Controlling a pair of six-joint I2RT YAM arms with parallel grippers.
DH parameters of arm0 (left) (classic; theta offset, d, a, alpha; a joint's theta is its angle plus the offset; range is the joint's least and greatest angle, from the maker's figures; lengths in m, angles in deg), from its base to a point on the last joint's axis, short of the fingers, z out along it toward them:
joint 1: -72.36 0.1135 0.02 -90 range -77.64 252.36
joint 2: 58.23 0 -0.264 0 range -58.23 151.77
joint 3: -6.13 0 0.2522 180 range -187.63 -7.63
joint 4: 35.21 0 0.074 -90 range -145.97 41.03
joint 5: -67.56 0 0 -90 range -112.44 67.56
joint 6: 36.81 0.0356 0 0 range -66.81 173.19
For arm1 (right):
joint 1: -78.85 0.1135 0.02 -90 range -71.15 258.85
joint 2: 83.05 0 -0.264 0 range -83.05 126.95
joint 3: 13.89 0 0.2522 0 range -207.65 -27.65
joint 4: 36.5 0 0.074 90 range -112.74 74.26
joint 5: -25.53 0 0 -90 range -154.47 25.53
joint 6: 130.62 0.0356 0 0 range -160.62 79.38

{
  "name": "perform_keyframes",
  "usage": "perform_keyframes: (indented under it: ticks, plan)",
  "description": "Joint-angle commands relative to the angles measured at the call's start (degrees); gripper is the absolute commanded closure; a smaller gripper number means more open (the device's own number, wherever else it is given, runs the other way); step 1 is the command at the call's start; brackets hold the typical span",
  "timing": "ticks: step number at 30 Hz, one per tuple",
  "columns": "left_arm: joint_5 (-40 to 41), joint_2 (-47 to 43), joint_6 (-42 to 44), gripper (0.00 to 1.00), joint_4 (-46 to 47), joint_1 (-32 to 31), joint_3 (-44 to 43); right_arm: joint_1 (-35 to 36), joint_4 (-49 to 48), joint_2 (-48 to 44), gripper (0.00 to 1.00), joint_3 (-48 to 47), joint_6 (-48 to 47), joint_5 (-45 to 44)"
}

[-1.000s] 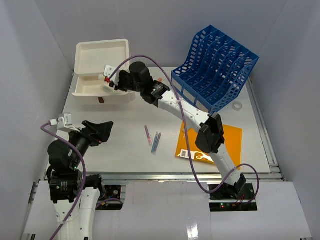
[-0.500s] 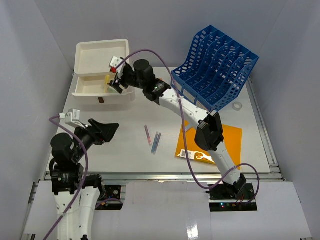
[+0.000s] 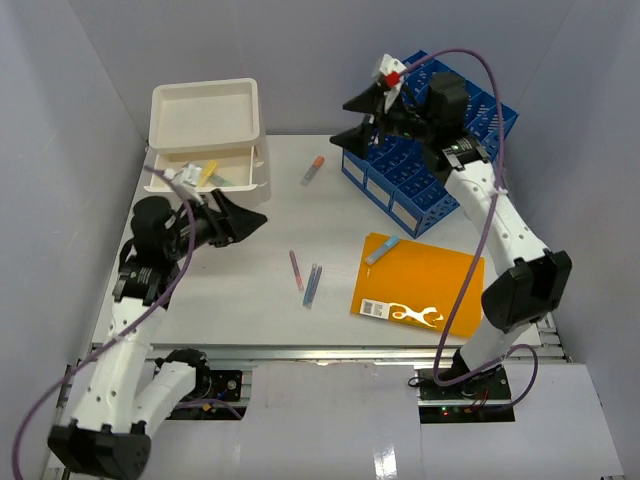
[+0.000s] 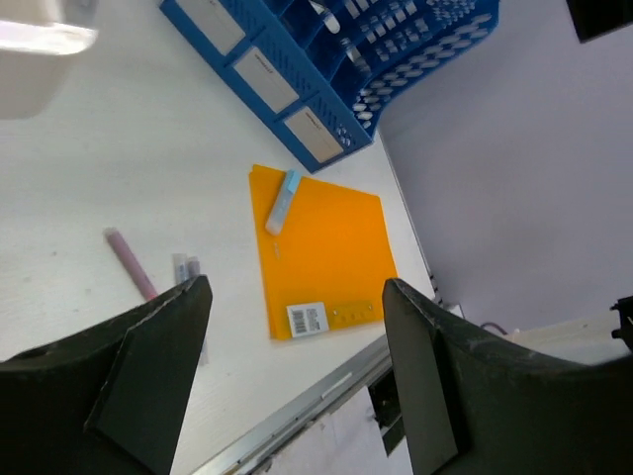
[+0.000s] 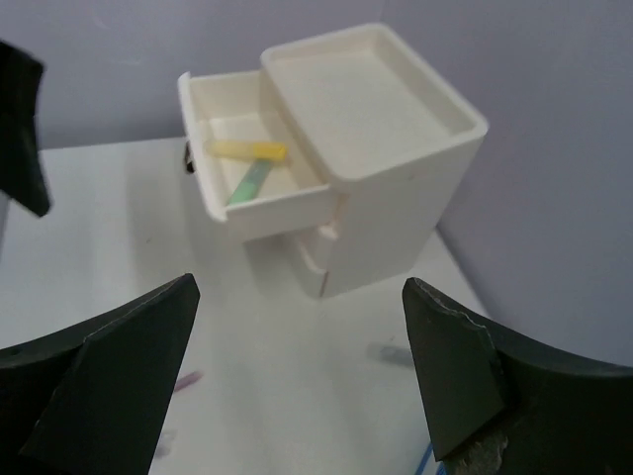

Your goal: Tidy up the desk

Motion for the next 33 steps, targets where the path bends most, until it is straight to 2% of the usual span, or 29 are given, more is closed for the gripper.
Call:
perform_keyframes:
  ticks: [1, 2, 3, 4, 8, 11, 14, 16, 22, 27, 33]
  plan:
    - [21.43, 19.19, 9.03, 0.18, -3.35, -25.61, -18.62, -6.11, 1.54, -10.79, 0.07, 21.0, 1.14, 13.69]
    - [24.04, 24.3, 10.86, 0.18, -6.56, -28.37, -23.2, -8.25, 1.58, -13.18, 0.07, 24.99, 0.3, 14.12]
    - [25.56, 32.99, 12.35, 0.18, -8.43, -30.4, -27.4, -9.75, 1.58, -17.4, 0.06, 31.38, -0.15, 14.73]
    - [26.71, 33.32, 13.51, 0.18, -10.02, -30.56, -31.37, -11.33, 1.58, -17.56, 0.06, 34.24, -0.17, 15.0]
    - [37.64, 54.88, 21.29, 0.15, -19.41, -30.64, -55.19, -18.27, 8.08, -26.39, 0.06, 42.82, -5.95, 15.41]
    - [40.51, 66.52, 24.33, 0.14, -24.02, -29.5, -69.93, -20.4, 13.11, -30.56, 0.05, 46.5, -10.55, 12.93]
    - [40.63, 74.26, 25.85, 0.14, -25.68, -27.53, -78.77, -20.79, 13.73, -33.09, 0.05, 51.52, -11.83, 12.21]
    - [39.82, 78.47, 26.01, 0.15, -24.38, -25.14, -81.61, -20.79, 13.87, -34.62, 0.05, 53.79, -13.63, 11.8]
    - [35.66, 82.48, 23.94, 0.25, -17.64, -19.42, -78.04, -23.78, 14.51, -36.54, 0.04, 56.4, -16.52, 12.62]
    - [39.09, 87.62, 25.81, 0.28, -14.91, -18.79, -80.46, -24.16, 15.0, -36.05, 0.04, 56.2, -17.16, 13.02]
    - [43.54, 91.35, 27.03, 0.29, -9.02, -16.45, -79.54, -24.4, 15.0, -35.87, 0.04, 56.37, -17.42, 13.08]
